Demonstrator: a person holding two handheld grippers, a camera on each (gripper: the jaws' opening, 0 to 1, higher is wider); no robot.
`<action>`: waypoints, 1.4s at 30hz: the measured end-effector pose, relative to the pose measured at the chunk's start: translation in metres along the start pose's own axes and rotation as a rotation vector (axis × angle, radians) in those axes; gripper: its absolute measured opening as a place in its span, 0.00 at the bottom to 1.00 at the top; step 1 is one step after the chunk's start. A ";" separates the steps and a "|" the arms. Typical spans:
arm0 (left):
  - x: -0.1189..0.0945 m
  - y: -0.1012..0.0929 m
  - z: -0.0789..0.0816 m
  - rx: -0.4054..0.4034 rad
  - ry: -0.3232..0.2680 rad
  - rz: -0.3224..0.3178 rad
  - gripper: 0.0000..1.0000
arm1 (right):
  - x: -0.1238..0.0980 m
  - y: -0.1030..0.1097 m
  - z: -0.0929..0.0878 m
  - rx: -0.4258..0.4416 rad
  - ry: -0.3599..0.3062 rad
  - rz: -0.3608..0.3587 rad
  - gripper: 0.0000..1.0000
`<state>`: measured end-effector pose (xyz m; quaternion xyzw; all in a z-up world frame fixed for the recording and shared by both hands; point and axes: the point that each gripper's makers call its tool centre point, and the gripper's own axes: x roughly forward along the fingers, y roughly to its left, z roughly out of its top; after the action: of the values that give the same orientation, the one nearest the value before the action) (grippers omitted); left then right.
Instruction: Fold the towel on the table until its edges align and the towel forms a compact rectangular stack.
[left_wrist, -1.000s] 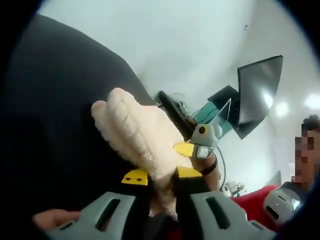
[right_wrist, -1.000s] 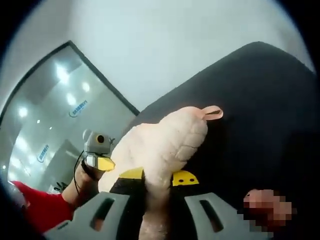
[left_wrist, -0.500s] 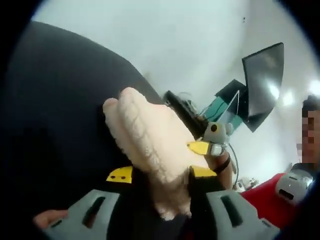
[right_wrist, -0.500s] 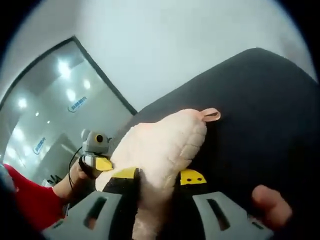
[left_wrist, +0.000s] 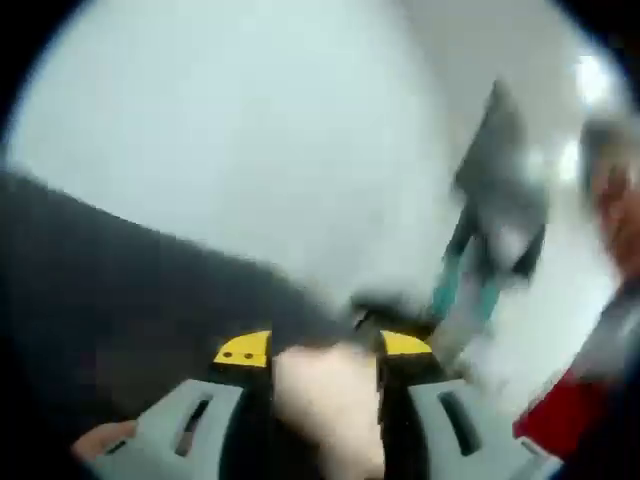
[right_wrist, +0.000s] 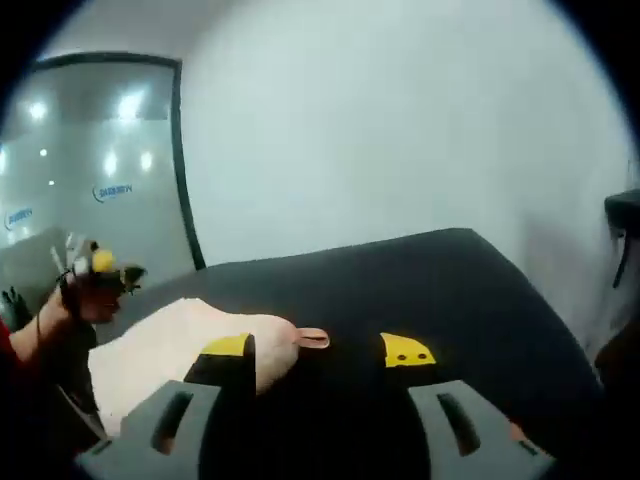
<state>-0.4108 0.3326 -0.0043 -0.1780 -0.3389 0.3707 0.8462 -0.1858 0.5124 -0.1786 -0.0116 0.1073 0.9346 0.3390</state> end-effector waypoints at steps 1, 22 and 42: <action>-0.004 -0.040 0.042 -0.096 -0.144 -0.130 0.29 | 0.001 0.002 -0.001 -0.018 0.009 -0.001 0.41; -0.048 -0.081 0.093 0.350 -0.373 0.226 0.15 | 0.010 -0.014 -0.017 -0.162 0.066 -0.083 0.37; -0.056 0.138 -0.051 0.825 0.314 0.490 0.26 | 0.005 -0.022 -0.011 -0.137 0.026 -0.102 0.36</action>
<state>-0.4730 0.3796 -0.1415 0.0432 0.0188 0.6301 0.7751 -0.1766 0.5294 -0.1942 -0.0523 0.0467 0.9210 0.3831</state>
